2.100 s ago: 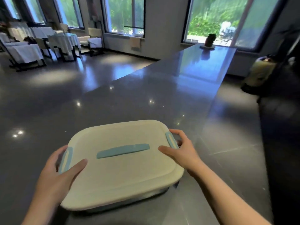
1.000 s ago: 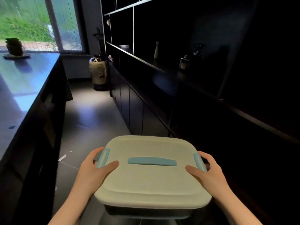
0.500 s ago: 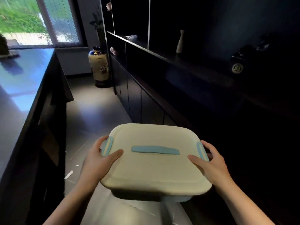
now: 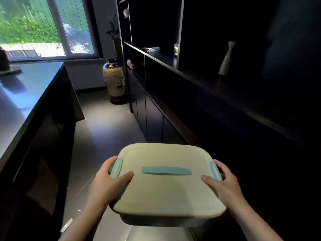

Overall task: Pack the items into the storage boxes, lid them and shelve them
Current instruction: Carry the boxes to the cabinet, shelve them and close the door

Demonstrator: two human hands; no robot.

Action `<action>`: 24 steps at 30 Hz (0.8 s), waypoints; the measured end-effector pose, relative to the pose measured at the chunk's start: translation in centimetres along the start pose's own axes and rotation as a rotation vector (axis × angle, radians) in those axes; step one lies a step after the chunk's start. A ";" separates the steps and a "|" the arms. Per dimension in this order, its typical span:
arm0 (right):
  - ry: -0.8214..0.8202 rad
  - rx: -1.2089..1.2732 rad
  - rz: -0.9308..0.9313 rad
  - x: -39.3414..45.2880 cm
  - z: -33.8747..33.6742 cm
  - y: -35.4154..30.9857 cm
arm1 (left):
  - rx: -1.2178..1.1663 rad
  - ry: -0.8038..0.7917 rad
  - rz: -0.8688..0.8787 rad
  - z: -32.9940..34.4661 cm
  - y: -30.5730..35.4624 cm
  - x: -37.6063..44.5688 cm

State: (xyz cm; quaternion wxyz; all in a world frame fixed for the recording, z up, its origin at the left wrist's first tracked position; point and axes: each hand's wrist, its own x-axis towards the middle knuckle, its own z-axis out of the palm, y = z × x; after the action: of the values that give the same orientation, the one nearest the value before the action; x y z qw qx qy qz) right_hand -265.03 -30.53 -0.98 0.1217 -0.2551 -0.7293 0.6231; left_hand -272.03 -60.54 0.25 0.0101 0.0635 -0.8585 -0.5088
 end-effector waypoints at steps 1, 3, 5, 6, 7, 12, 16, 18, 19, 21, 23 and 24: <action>0.001 0.010 0.005 1.8 0.9 -0.4 | 0.009 0.008 -0.008 0.2 0.1 1.7; 0.000 0.027 0.011 4.9 2.8 -1.4 | 0.017 0.012 -0.029 0.4 -0.2 4.9; -0.013 0.045 0.027 8.3 4.9 -2.4 | 0.031 0.016 -0.050 0.8 -0.4 8.7; -0.021 0.044 0.033 10.1 6.0 -2.8 | 0.036 0.017 -0.058 1.0 -0.5 10.8; -0.021 0.039 0.036 11.9 7.2 -3.1 | 0.037 0.013 -0.066 1.2 -0.5 13.0; 0.045 0.014 0.075 19.4 13.8 -3.8 | 0.063 -0.062 -0.047 1.8 -0.7 25.4; 0.101 0.014 0.103 24.8 18.5 -6.0 | 0.127 -0.164 0.000 1.6 0.3 35.8; 0.154 0.004 0.103 27.2 20.7 -7.2 | 0.129 -0.197 0.037 1.9 1.4 40.6; 0.184 -0.001 0.103 28.2 21.5 -7.7 | 0.133 -0.215 0.061 2.2 2.0 42.8; 0.238 0.009 0.106 29.9 22.7 -8.1 | 0.145 -0.263 0.088 3.4 3.0 46.4; 0.306 0.023 0.114 31.6 23.5 -8.1 | 0.144 -0.308 0.100 4.9 3.5 49.2; 0.345 0.019 0.121 32.7 23.9 -8.2 | 0.146 -0.329 0.105 5.8 3.7 50.6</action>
State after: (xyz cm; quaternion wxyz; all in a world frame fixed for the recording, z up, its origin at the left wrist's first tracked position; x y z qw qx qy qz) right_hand -306.17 -34.37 -2.28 0.2096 -0.4005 -0.6750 0.5831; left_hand -323.05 -59.76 -1.70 -0.1086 -0.0647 -0.8853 -0.4476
